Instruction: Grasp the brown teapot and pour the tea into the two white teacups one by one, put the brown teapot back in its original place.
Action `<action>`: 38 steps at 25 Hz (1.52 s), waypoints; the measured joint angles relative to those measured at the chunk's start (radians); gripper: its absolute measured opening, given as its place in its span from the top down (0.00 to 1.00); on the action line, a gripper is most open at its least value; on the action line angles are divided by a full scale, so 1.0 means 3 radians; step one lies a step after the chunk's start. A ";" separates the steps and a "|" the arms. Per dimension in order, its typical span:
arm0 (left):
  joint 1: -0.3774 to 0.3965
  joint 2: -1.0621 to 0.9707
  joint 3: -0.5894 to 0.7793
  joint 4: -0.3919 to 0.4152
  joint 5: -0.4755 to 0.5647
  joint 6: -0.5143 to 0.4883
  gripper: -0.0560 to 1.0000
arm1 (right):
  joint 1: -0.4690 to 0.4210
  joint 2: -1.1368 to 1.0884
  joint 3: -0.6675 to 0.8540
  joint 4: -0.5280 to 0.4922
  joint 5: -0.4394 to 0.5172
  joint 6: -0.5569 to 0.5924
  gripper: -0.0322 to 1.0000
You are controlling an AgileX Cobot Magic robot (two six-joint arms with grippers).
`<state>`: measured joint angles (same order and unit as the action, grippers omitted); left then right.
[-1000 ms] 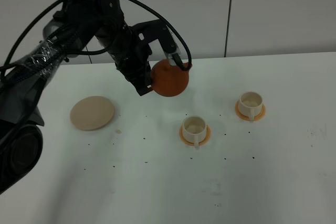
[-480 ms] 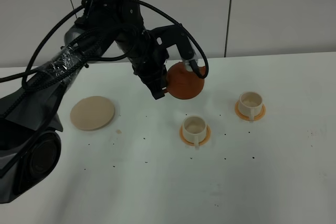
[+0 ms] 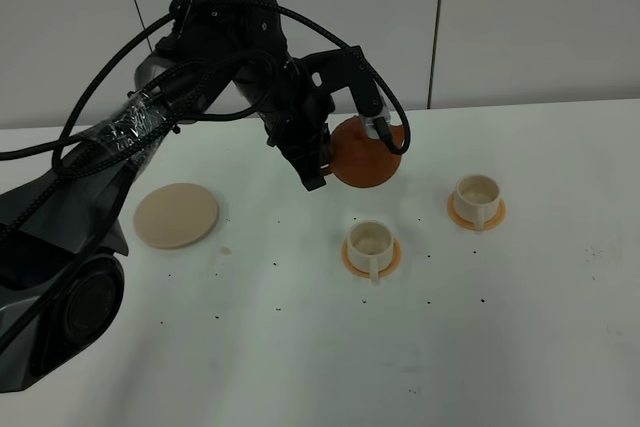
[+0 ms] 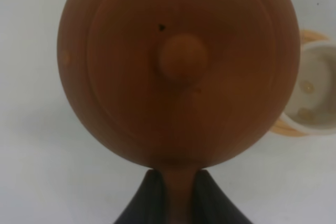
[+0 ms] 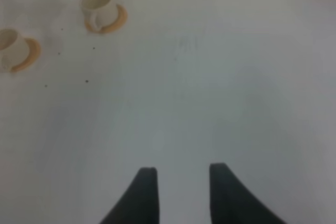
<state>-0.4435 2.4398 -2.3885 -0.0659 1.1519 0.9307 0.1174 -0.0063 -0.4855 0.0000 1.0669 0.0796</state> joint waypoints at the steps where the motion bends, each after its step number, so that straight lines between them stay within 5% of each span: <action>1: 0.0000 0.0000 0.0000 0.0000 0.0000 0.0000 0.78 | 0.0000 0.0000 0.0000 0.0000 0.0000 0.0000 0.74; 13: 0.0000 0.0000 0.0000 -0.0008 -0.0116 -0.0035 0.78 | 0.0000 0.0000 0.0000 0.0000 0.0000 0.0003 0.74; 22: 0.0000 0.0000 0.0000 -0.0343 -0.0160 -0.0070 0.78 | 0.0000 0.0000 0.0000 0.0000 0.0000 0.0000 0.74; 38: 0.0013 0.0000 0.0000 -0.0327 -0.0320 0.0163 0.78 | 0.0000 0.0000 0.0000 0.0000 0.0000 0.0000 0.74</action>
<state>-0.4397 2.4398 -2.3885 -0.1639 1.0558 0.9795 0.1174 -0.0063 -0.4855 0.0000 1.0669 0.0795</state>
